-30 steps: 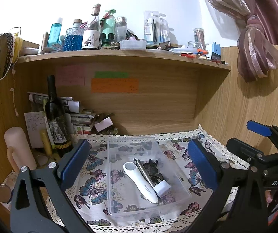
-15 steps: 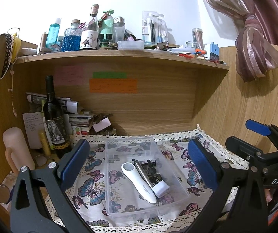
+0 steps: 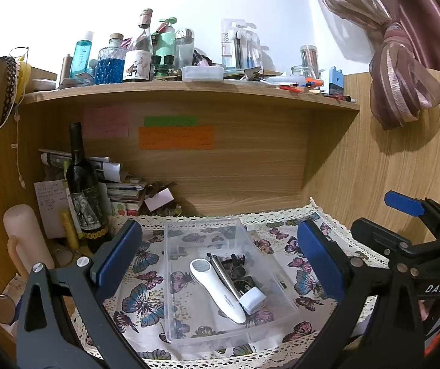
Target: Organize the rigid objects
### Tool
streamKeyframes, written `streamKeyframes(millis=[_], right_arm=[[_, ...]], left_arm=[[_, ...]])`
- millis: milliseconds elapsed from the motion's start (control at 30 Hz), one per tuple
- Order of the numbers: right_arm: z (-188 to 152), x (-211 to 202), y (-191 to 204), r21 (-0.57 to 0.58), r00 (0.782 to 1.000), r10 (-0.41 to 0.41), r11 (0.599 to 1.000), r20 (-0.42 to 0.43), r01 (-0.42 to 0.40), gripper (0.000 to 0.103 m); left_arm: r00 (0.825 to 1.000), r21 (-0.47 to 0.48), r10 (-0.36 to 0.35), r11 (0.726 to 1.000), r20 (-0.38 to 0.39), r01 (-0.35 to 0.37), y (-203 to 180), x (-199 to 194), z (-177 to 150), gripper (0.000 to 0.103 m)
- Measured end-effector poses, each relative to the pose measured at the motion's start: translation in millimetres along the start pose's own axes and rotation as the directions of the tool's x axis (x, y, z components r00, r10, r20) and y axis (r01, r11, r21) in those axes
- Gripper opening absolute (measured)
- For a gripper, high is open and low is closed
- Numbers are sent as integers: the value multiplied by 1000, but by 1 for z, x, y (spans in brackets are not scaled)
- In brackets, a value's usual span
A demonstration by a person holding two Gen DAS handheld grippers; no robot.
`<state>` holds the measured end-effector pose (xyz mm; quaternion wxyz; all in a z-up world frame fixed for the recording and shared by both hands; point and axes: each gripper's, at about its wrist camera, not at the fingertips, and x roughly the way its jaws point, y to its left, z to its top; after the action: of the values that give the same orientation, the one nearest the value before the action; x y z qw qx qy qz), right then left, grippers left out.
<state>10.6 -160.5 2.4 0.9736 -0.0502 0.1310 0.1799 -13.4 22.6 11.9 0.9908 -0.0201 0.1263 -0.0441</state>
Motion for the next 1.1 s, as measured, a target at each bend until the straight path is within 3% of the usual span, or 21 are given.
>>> streamKeyframes(millis=[1100], right_arm=[[1,5,-1,8,1000,-4,1000,-7,4,103]], left_arm=[[1000,10,-18,1000,-22,18,-4,5,0,102]])
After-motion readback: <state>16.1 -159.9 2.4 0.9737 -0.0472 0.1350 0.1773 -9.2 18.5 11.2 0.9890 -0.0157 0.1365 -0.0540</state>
